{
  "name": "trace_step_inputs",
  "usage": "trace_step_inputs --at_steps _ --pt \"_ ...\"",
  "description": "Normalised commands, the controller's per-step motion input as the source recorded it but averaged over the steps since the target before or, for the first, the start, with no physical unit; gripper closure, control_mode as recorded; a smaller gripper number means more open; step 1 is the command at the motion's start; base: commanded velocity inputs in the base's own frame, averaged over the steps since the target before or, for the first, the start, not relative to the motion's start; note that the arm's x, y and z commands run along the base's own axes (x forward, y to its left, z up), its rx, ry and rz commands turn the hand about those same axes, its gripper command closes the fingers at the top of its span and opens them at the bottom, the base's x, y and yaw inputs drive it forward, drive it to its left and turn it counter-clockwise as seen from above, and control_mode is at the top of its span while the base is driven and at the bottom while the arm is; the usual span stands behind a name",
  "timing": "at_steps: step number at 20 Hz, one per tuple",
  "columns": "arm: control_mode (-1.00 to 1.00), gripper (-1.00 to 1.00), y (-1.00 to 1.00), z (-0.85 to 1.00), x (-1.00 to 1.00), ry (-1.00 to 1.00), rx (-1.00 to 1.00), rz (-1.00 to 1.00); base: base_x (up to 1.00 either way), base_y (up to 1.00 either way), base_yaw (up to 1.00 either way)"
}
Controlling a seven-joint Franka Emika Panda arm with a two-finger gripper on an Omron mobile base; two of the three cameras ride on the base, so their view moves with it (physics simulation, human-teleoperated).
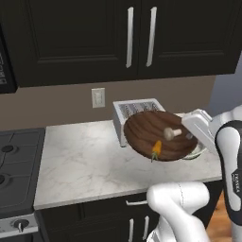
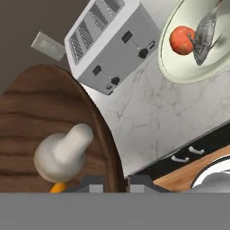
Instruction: Place the bowl containing the mushroom and carrot in the microwave. Close the microwave door and press the start button to microwave the meal.
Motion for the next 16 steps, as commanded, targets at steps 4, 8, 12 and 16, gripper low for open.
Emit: trace_step_inputs --at_steps 4,8,12,16 --pt "-1.0 1.0 -0.21 0.01 -0.36 0.0 -0.03 -0.03 0.0 0.0 0.0" --pt "-1.0 1.0 -0.12 0.0 -0.01 0.0 0.0 -0.01 0.0 0.0 0.0" --pt "-1.0 1.0 0.0 0.0 0.0 0.0 0.0 0.0 0.0 0.0 0.0" --pt "1.0 1.0 0.0 0.0 0.0 0.0 0.0 0.0 0.0 0.0 0.0"
